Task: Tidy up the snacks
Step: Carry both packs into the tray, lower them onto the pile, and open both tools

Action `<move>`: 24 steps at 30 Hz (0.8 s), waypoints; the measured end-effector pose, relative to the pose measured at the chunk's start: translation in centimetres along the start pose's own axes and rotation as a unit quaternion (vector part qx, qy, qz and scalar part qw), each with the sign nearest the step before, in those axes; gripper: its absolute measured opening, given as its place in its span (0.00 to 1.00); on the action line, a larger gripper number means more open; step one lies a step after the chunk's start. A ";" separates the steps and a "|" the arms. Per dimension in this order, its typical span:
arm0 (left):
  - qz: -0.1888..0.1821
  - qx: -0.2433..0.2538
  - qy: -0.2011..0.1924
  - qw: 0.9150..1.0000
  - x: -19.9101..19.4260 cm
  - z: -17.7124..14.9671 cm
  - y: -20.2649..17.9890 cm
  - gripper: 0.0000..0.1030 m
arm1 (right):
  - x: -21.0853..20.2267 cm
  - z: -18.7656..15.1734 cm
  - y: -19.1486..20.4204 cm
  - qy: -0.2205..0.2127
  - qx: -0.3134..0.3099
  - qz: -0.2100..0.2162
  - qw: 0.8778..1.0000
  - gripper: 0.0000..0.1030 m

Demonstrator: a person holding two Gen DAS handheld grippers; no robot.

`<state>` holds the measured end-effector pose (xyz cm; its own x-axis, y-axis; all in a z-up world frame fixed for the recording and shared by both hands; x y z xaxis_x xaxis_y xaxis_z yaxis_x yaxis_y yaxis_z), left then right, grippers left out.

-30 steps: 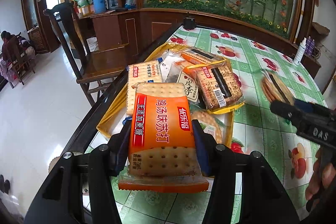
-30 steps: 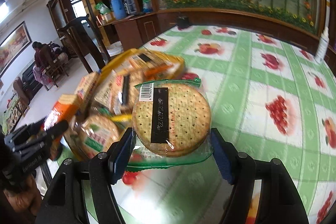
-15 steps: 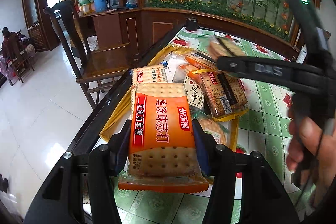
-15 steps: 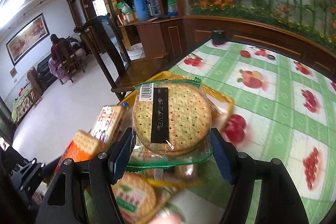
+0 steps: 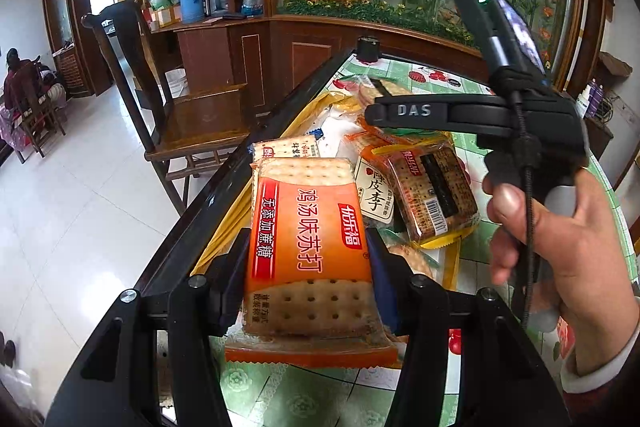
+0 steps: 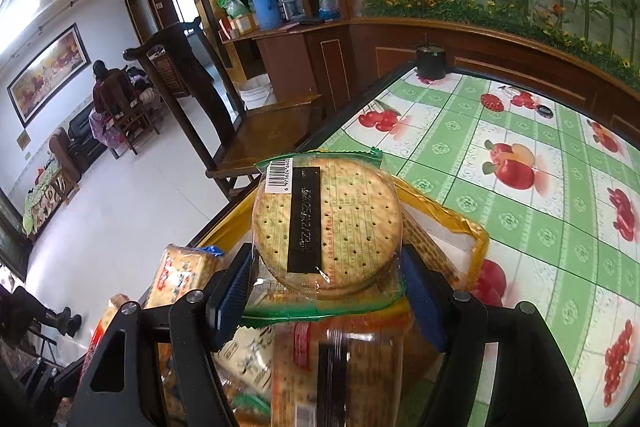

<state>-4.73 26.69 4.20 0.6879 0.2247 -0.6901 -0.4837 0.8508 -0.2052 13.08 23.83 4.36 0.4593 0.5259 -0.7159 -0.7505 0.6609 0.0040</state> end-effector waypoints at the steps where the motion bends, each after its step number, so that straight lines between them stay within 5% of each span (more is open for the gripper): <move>1: 0.001 0.000 0.000 1.000 0.0 0.0 0.0 0.52 | 0.4 0.1 0.0 0.004 -0.001 0.001 1.000 0.70; 9: 0.003 -0.002 0.007 1.000 0.7 0.3 -0.2 0.52 | 1.1 -0.2 0.3 0.012 0.000 0.006 1.000 0.76; 15: -0.002 0.003 0.003 1.000 0.6 0.5 -1.0 0.52 | -2.8 -2.5 -2.3 -0.027 0.058 0.019 0.998 0.82; 19: -0.008 0.003 0.006 1.000 1.1 0.7 -1.4 0.52 | -6.0 -5.3 -4.5 -0.056 0.057 -0.048 0.996 0.81; 24: -0.016 0.006 0.012 1.000 1.8 1.0 -2.4 0.52 | -5.2 -7.3 -4.3 0.007 0.001 -0.108 0.994 0.58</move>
<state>-1.79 25.49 4.12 0.6889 0.1861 -0.7006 -0.4556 0.8628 -0.2189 10.46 14.32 2.90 0.6028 0.3652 -0.7094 -0.6350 0.7579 -0.1494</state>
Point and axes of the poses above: each gripper's, at about its wrist camera, not at the fingertips, and x roughly the way its jaws point, y to its left, z to its top, the point moved 3 cm from there along x, roughly the way its jaws point, and after that the axes turned 14 degrees about -x, right-handed, at the moved point
